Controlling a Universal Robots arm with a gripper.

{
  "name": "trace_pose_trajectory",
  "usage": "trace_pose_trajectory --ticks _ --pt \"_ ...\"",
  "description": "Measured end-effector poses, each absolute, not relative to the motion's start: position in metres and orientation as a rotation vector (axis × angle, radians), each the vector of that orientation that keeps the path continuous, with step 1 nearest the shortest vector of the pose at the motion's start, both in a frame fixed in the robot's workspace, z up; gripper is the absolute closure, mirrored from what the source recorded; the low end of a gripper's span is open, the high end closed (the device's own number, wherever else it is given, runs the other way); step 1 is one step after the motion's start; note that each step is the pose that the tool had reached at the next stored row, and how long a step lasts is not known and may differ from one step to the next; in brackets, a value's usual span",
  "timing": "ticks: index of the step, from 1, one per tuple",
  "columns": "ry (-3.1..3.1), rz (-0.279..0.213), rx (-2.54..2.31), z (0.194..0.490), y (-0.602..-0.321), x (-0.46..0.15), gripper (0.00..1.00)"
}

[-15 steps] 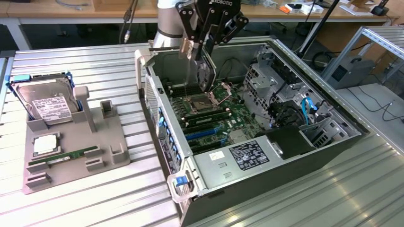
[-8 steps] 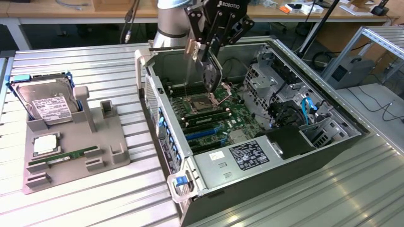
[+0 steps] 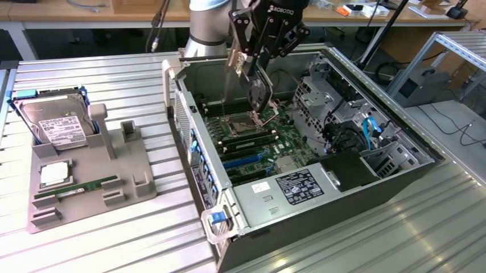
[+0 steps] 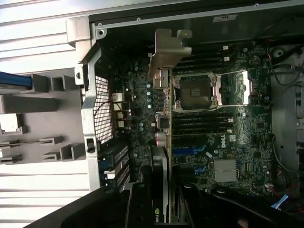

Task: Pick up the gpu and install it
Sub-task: 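Pick up the gpu and move the gpu toward the slot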

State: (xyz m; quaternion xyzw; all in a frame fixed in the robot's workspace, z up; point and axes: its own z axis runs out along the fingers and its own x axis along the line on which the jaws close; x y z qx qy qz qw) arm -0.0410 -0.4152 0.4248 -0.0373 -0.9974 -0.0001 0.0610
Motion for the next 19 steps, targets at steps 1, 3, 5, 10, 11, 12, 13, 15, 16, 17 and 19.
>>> trace_pose_trajectory --ticks 1,3,5,10,11,12,13,15,16,17,19 --pt "-3.016 0.000 -0.113 0.424 -0.415 -0.040 0.73" --pt "-3.014 0.000 -0.113 0.423 -0.415 -0.038 0.73" --pt "-3.011 0.000 -0.113 0.422 -0.415 -0.035 0.73" --pt "-3.004 0.000 -0.113 0.418 -0.416 -0.027 0.73" --pt "-3.003 0.000 -0.113 0.417 -0.416 -0.025 0.73" --pt "-3.001 0.001 -0.113 0.417 -0.416 -0.023 0.73" --pt "-3.000 0.001 -0.112 0.416 -0.416 -0.021 0.73" --pt "-2.997 0.001 -0.112 0.414 -0.416 -0.017 0.73" --pt "-2.996 0.001 -0.112 0.414 -0.416 -0.016 0.73" --pt "-2.996 0.001 -0.112 0.414 -0.416 -0.015 0.73" --pt "-2.994 0.001 -0.112 0.413 -0.416 -0.012 0.73"
